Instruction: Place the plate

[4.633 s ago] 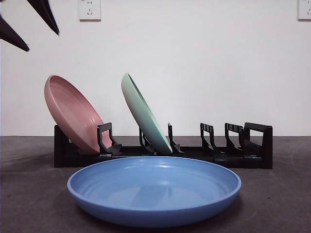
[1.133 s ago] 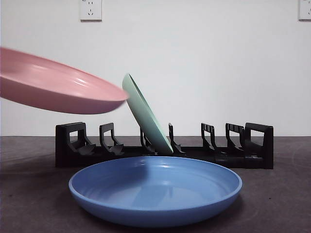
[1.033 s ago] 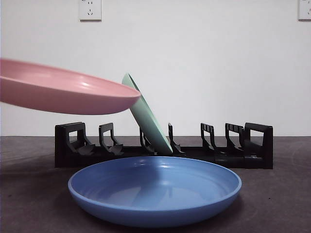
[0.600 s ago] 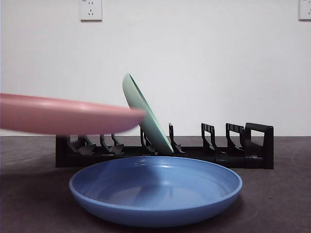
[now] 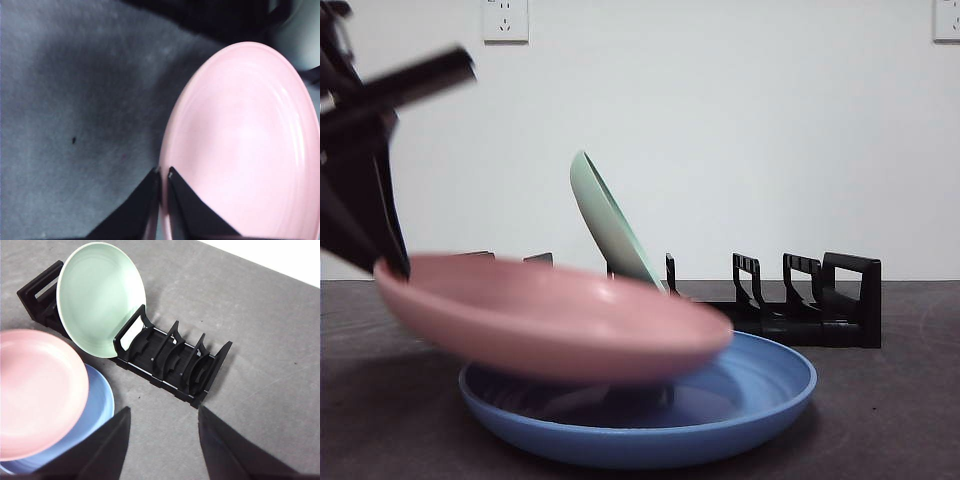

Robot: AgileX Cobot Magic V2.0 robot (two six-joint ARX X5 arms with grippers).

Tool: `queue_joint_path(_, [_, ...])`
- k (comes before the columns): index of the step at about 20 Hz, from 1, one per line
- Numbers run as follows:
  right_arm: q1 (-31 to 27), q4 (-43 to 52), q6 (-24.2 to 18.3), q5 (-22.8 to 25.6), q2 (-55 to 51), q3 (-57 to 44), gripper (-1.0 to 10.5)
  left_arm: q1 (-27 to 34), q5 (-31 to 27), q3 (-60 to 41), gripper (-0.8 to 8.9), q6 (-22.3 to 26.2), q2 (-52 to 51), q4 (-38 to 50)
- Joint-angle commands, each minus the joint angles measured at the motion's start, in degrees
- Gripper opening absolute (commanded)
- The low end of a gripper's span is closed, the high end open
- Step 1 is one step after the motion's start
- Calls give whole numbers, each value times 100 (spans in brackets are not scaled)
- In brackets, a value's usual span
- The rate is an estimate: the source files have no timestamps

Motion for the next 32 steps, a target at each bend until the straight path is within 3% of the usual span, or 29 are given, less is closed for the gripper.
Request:
queue_joint_path(1, [24, 48, -103, 2, -4, 90, 216, -120, -70, 127, 13, -122, 378, 127])
queue_joint_path(15, [24, 35, -120, 2, -44, 90, 216, -387, -37, 426, 12, 11, 1200, 435])
queue_joint_path(22, [24, 11, -116, 2, -44, 90, 216, -428, 278, 428, 23, 229, 1414, 612])
queue_joint_path(25, [24, -13, -114, 2, -50, 90, 216, -422, 275, 431, 209, 269, 1410, 564])
queue_joint_path(28, [24, -74, -111, 2, -114, 90, 216, -415, 275, 463, 334, 426, 1373, 232])
queue_joint_path(30, [24, -107, -111, 4, -122, 90, 216, -389, 254, 590, 415, 870, 1224, -90])
queue_joint_path(32, [24, -138, -111, 4, -118, 90, 216, -317, 72, 813, 409, 1635, 977, -361])
